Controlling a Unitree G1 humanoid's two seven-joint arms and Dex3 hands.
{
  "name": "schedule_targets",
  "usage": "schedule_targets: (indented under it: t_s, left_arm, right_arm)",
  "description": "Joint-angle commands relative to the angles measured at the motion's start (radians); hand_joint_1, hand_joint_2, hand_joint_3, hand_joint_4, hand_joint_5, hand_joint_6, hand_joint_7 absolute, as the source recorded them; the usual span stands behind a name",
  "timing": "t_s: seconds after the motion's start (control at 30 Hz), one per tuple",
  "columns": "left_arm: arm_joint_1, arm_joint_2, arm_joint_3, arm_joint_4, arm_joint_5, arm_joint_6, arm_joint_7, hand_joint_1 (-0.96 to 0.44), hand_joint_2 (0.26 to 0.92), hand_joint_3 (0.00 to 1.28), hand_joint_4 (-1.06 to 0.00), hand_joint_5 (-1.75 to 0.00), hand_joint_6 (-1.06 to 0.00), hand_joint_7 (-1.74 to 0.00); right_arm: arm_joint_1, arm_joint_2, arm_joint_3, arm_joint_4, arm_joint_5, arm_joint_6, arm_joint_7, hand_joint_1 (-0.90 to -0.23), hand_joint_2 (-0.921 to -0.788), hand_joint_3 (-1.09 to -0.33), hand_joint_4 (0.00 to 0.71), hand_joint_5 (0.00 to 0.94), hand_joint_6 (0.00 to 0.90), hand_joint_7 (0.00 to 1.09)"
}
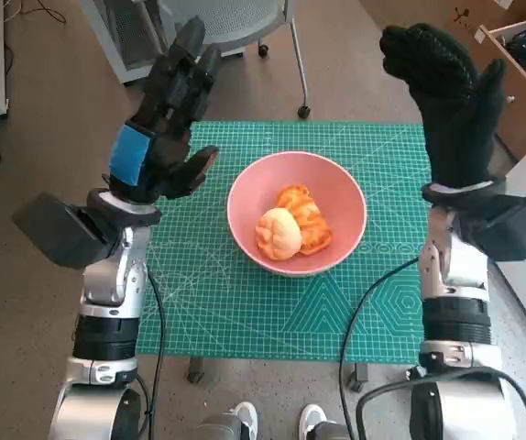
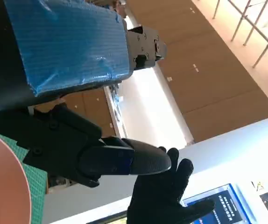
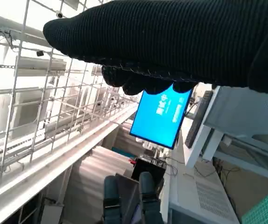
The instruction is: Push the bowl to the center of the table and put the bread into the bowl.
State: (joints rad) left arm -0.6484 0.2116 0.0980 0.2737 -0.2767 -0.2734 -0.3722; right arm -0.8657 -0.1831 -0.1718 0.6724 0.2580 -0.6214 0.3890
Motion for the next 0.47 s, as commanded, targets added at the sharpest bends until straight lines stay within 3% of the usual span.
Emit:
schedule_targets:
  t_s: [0.03,0.47]
  left_arm:
    - [0.006,-0.009,0.009,-0.007,-0.006,0.015,-0.002,-0.72,0.921,0.40,0.00,0.00,0.00,-0.17]
    - [-0.001,-0.013,0.009,-0.007,0.002,0.017,-0.003,-0.71,0.921,0.40,0.00,0.00,0.00,-0.17]
  right_arm:
    - [0.001,0.008,0.004,0.011,-0.015,0.008,-0.009,-0.668,-0.921,-0.719,0.227,0.002,0.273,0.14]
    - [0.006,-0.002,-0.003,0.027,-0.015,0.003,-0.006,-0.661,-0.921,-0.719,0.228,0.001,0.291,0.15]
